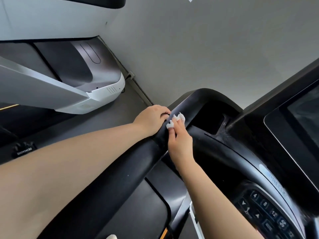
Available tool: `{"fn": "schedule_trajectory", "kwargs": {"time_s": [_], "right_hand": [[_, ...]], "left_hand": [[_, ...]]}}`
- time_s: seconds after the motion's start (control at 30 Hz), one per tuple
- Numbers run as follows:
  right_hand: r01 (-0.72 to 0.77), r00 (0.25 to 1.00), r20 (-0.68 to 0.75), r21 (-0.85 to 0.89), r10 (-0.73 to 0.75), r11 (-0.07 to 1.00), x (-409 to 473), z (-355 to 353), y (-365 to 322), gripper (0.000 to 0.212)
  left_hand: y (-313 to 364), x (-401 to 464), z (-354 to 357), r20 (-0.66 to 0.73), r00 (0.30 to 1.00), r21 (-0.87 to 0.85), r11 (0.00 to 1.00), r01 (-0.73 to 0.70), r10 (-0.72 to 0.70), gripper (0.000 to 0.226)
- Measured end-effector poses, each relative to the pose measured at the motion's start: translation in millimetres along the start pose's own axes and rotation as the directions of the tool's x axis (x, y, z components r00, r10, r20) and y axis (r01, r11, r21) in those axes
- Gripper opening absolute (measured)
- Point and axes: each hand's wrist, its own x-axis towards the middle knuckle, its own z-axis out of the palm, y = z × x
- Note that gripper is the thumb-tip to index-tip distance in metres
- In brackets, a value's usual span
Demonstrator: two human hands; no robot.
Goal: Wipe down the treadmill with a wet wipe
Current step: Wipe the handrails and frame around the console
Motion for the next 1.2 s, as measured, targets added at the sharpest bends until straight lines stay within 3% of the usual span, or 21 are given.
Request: {"fn": "schedule_trajectory", "kwargs": {"time_s": [0.13, 0.27, 0.33, 0.4, 0.47, 0.6, 0.73, 0.87, 0.93, 1.03, 1.13, 1.2], "right_hand": [[0.305, 0.950, 0.048, 0.081, -0.309, 0.949, -88, 32, -29, 0.044], [0.616, 0.777, 0.137, 0.043, -0.615, 0.787, -155, 35, -33, 0.034], [0.616, 0.778, 0.143, 0.018, -0.611, 0.788, -135, 25, -20, 0.033], [0.447, 0.892, 0.079, 0.006, -0.446, 0.895, -114, 19, -19, 0.038], [0.349, 0.933, 0.067, 0.060, -0.352, 0.935, -122, 25, -31, 0.041], [0.587, 0.790, 0.179, 0.054, -0.586, 0.808, -147, 23, -24, 0.032], [0.305, 0.952, -0.004, 0.060, -0.306, 0.950, -125, 19, -29, 0.033], [0.230, 0.973, -0.032, 0.201, -0.228, 0.952, -151, 17, -49, 0.017], [0.014, 1.000, 0.014, 0.328, -0.020, 0.945, -147, 12, -54, 0.025], [-0.251, 0.968, 0.083, 0.402, 0.238, 0.881, -128, 15, -63, 0.030], [-0.281, 0.956, 0.035, 0.379, 0.290, 0.882, -114, 15, -68, 0.039], [-0.306, 0.951, 0.079, 0.363, 0.298, 0.880, -118, 15, -72, 0.038]], "left_hand": [[-12, -12, -14, 0.053, 0.992, -0.087, 0.989, 0.118, -0.114, 0.029], [-15, -36, -31, 0.155, 0.985, -0.058, 0.994, 0.088, -0.078, 0.029], [-11, -48, -34, 0.203, 0.978, -0.058, 0.996, 0.064, -0.051, 0.032], [-11, -60, -35, 0.241, 0.968, -0.076, 0.993, 0.086, -0.066, 0.043], [-14, -72, -34, 0.271, 0.958, -0.065, 0.991, 0.117, -0.095, 0.058], [-18, -84, -31, 0.254, 0.963, -0.080, 0.991, 0.110, -0.087, 0.064], [-20, -87, -30, 0.199, 0.978, -0.132, 0.986, 0.097, -0.069, 0.058], [-22, -87, -30, 0.184, 0.982, -0.123, 0.989, 0.077, -0.053, 0.059], [-23, -87, -30, 0.170, 0.984, -0.129, 0.989, 0.067, -0.045, 0.060], [-23, -87, -29, 0.165, 0.985, -0.135, 0.988, 0.070, -0.047, 0.060], [-24, -87, -29, 0.164, 0.985, -0.143, 0.987, 0.068, -0.044, 0.059], [-23, -87, -29, 0.166, 0.985, -0.146, 0.987, 0.064, -0.039, 0.059]]}}
